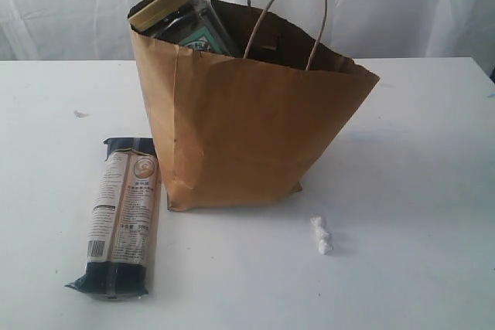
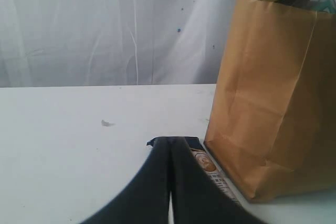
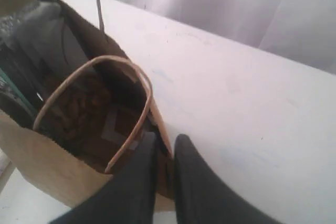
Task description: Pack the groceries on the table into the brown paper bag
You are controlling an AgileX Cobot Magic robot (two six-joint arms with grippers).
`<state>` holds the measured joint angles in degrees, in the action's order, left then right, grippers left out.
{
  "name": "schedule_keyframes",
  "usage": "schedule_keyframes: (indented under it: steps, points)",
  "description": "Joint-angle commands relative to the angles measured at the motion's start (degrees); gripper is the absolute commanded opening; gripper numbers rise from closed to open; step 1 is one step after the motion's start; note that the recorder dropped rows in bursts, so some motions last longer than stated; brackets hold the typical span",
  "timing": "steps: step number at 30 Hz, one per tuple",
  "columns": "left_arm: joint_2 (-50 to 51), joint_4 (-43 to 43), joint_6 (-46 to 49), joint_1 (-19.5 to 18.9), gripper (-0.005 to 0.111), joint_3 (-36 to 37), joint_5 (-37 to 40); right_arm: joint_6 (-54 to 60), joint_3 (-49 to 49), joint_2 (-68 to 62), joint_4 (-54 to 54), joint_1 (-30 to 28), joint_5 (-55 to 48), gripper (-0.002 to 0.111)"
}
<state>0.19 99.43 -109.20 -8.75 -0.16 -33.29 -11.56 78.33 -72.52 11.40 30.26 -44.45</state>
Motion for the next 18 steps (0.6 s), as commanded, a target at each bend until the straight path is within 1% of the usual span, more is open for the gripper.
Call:
schedule_keyframes:
  steps: [1,2,5,7,9,11,15,18]
  points:
    - [-0.2,0.5,0.0,0.0,0.0,0.2,-0.3,-0.4,-5.3,9.4,1.0,0.0,1.8,0.0]
    - [-0.2,0.5,0.0,0.0,0.0,0.2,-0.3,-0.4,-7.3,11.1,1.6,0.0,2.9,0.0]
    - [-0.2,0.5,0.0,0.0,0.0,0.2,-0.3,0.0,-19.1,16.6,2.3,0.0,8.0,0.0]
    - [-0.2,0.5,0.0,0.0,0.0,0.2,-0.3,0.0,-28.1,18.7,2.3,0.0,11.2,0.0]
    - [-0.2,0.5,0.0,0.0,0.0,0.2,-0.3,0.0,-33.6,19.0,2.3,0.0,12.1,0.0]
    - [-0.2,0.5,0.0,0.0,0.0,0.2,-0.3,0.0,-38.4,18.4,2.3,0.0,14.2,0.0]
    - [-0.2,0.5,0.0,0.0,0.0,0.2,-0.3,0.0,-46.9,15.6,2.3,0.0,24.2,0.0]
    - [-0.2,0.5,0.0,0.0,0.0,0.2,-0.3,1.2,-49.3,11.9,2.3,0.0,31.1,0.0]
